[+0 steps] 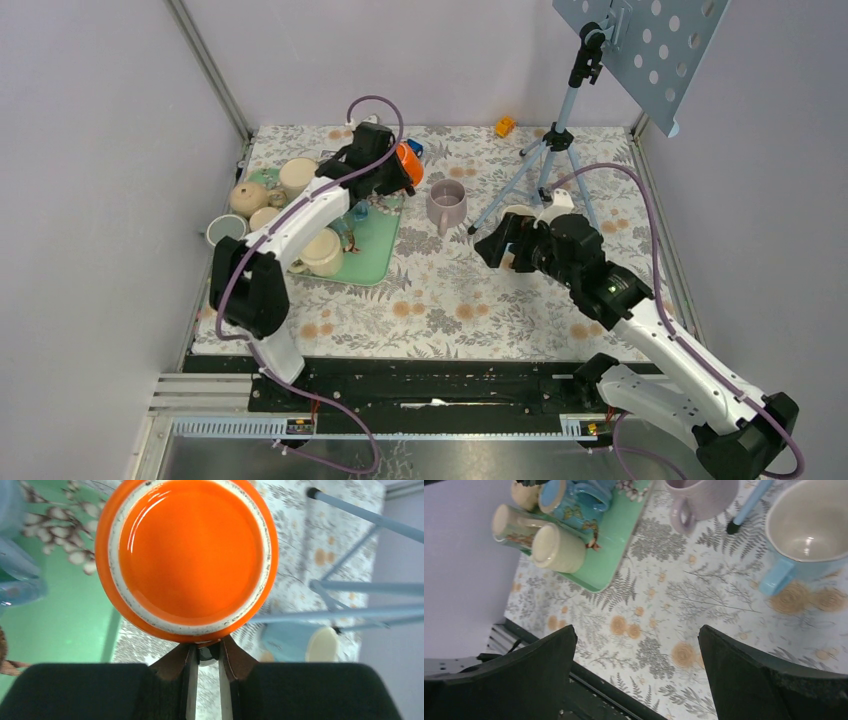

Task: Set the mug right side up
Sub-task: Turn over the cup on the tray.

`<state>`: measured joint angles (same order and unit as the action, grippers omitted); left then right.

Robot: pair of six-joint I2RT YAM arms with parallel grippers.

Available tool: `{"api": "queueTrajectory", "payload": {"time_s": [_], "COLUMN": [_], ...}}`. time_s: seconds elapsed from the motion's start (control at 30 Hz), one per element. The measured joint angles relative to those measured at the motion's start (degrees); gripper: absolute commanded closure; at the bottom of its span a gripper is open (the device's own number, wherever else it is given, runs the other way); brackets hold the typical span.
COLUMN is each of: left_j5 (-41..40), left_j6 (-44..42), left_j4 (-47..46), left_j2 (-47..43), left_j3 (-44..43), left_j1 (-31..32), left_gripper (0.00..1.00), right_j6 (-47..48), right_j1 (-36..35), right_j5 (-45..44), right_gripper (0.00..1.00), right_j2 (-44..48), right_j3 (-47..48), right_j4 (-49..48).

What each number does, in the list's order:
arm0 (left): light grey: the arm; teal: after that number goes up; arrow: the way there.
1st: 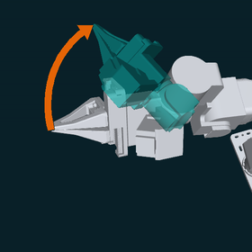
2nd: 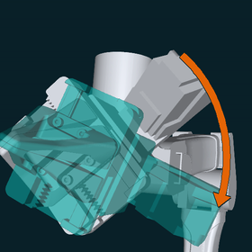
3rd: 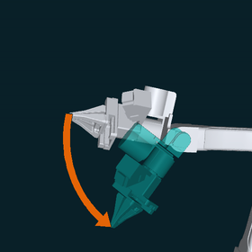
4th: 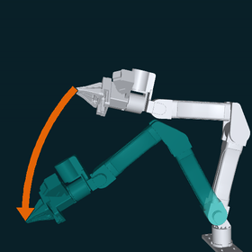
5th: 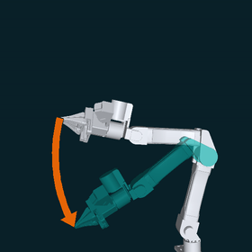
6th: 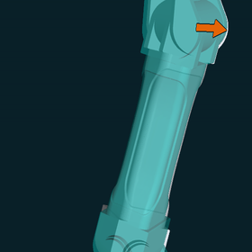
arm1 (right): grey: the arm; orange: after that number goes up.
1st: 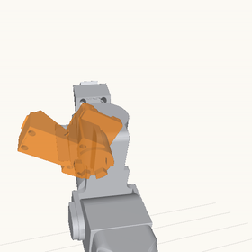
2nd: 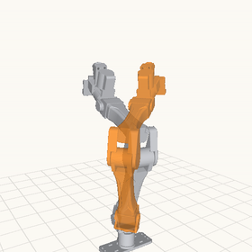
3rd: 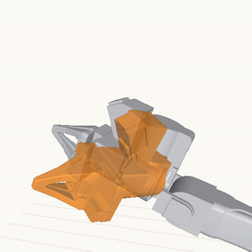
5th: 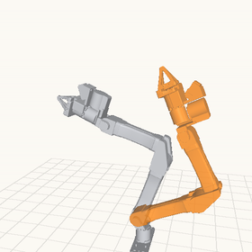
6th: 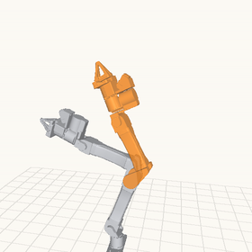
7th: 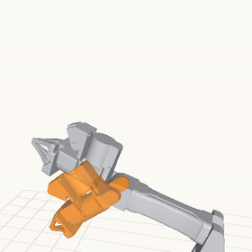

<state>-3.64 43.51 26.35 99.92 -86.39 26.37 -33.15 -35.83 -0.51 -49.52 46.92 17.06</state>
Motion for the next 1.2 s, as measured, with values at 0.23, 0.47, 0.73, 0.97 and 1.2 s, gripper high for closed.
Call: {"api": "queueTrajectory", "payload": {"time_s": [0.23, 0.47, 0.73, 0.97, 1.2], "left_j5": [10.51, 20.09, 26.23, 29.70, 31.74], "left_j6": [3.39, 7.21, 12.59, 18.23, 22.36], "left_j4": [-4.24, -8.33, -14.14, -21.31, -25.24], "left_j2": [-7.76, -12.52, -15.72, -16.28, -16.28], "left_j3": [5.40, 8.57, 11.26, 14.78, 17.11], "left_j1": [-0.04, 0.15, 0.28, 0.31, 0.46], "left_gripper": [1.00, 1.00, 1.00, 1.00, 1.00], "right_j6": [-3.67, -9.42, -17.88, -24.74, -33.00], "right_j1": [0.04, 1.05, 2.21, 2.27, 2.51], "right_j5": [6.10, 12.28, 15.28, 15.63, 14.97], "right_gripper": [0.00, 0.00, 0.01, 0.08, 0.17], "right_j2": [-2.89, -5.88, -7.50, -8.46, -11.65], "right_j3": [-0.79, -1.46, -4.50, -6.03, -7.87], "right_j4": [-8.20, -18.03, -27.89, -34.29, -42.51]}}
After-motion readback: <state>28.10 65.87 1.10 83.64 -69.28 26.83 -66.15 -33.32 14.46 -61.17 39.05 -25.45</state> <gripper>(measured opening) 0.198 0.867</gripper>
